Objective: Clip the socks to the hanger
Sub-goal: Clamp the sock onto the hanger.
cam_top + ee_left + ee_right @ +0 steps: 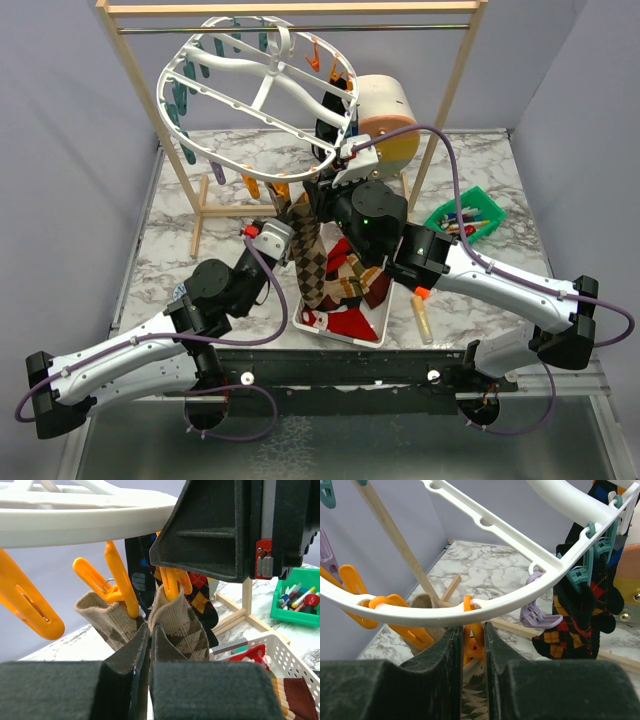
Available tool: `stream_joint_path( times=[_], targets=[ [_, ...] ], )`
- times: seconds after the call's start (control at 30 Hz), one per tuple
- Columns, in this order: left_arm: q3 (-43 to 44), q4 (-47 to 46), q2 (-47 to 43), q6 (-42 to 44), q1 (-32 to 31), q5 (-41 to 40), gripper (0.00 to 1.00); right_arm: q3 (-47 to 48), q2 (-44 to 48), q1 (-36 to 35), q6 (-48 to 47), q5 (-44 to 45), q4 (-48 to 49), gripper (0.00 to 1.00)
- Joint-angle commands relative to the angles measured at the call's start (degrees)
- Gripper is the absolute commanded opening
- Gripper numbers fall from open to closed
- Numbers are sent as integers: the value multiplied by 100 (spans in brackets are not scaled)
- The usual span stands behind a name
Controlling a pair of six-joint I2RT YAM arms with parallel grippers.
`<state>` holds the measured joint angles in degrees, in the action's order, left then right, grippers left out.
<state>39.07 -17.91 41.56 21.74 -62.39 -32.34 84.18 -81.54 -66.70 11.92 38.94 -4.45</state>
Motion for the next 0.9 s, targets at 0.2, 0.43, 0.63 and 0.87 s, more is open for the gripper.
stream_joint_path(
  times=[0.2, 0.43, 0.63, 0.87],
  targets=[
    [331, -256, 116, 109, -36, 214, 0, 195, -86, -29, 47, -115, -217, 1],
    [407, -316, 176, 155, -36, 244, 0, 204, -121, -28, 51, -141, -232, 0],
    [426, -362, 198, 157, -36, 270, 0, 163, -117, -28, 56, -156, -201, 0],
    [371, -364, 245, 189, -36, 281, 0, 129, -51, -28, 80, -317, -207, 2]
  ],
)
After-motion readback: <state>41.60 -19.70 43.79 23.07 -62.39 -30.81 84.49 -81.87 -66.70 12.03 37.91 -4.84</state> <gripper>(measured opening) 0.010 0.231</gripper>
